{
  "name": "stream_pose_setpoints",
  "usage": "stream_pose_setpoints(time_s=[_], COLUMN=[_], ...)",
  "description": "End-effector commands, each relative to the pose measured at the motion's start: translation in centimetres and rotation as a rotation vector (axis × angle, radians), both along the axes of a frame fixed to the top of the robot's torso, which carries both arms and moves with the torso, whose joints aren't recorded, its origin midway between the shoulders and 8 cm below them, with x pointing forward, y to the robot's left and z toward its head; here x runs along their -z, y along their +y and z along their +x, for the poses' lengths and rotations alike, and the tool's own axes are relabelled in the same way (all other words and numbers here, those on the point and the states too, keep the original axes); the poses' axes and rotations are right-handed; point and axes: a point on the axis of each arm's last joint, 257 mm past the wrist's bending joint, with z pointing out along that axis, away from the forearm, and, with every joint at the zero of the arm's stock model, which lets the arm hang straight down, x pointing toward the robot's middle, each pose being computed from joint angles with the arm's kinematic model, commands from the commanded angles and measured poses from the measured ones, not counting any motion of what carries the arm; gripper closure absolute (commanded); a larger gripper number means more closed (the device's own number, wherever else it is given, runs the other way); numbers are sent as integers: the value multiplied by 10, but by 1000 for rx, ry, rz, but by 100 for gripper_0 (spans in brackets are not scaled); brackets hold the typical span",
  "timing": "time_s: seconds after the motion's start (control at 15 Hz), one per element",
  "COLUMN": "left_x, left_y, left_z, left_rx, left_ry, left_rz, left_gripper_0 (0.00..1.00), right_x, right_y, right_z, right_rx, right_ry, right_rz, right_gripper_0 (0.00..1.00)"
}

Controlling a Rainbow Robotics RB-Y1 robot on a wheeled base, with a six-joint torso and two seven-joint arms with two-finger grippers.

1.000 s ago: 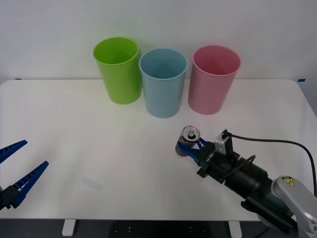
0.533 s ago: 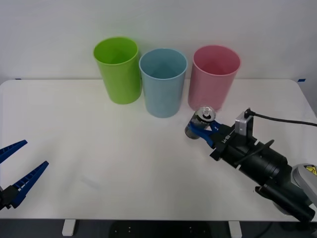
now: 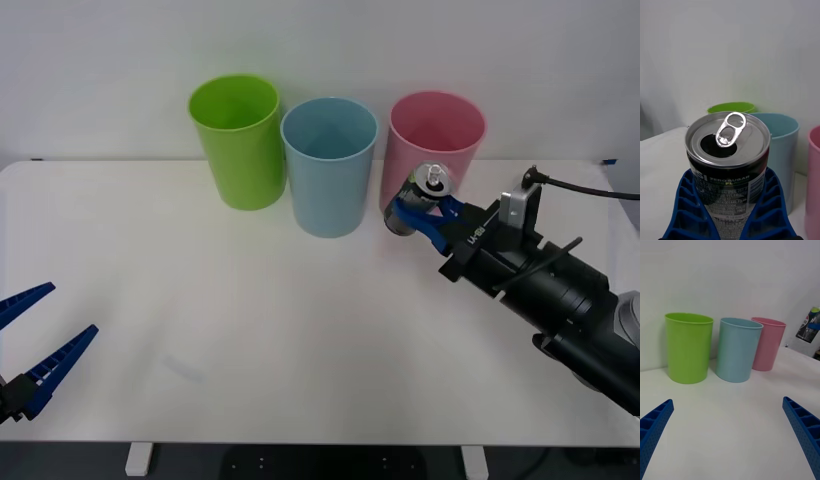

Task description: Grasp the object on the table and drop it into the matching bin: aluminum can to the light blue bin, PET bottle to the pink bin.

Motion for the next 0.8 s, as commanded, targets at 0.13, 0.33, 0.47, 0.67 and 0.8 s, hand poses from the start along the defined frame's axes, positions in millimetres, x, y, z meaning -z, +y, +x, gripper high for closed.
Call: stream_pose_setpoints(time_s=[0.13,0.33,0.47,0.67,0.8], left_x=[0,0,0,0,0], left_y=[0,0,0,0,0], left_z=[0,0,0,0,0], left_rx=[0,0,0,0,0], left_ry=[0,0,0,0,0], left_rz=[0,0,0,0,0], left_gripper_0=[0,0,0,0,0], right_x=[-33,-56,-67,-77,-81], right_y=[10,19,24,37,43], right_z=[16,26,31,50,70], right_rx=[-13,-30,-41,-60,-59], right_ry=[-12,-15,-14,-11,-6], right_rz=[26,45,49,44,28], right_gripper_0=[100,100,100,100,100])
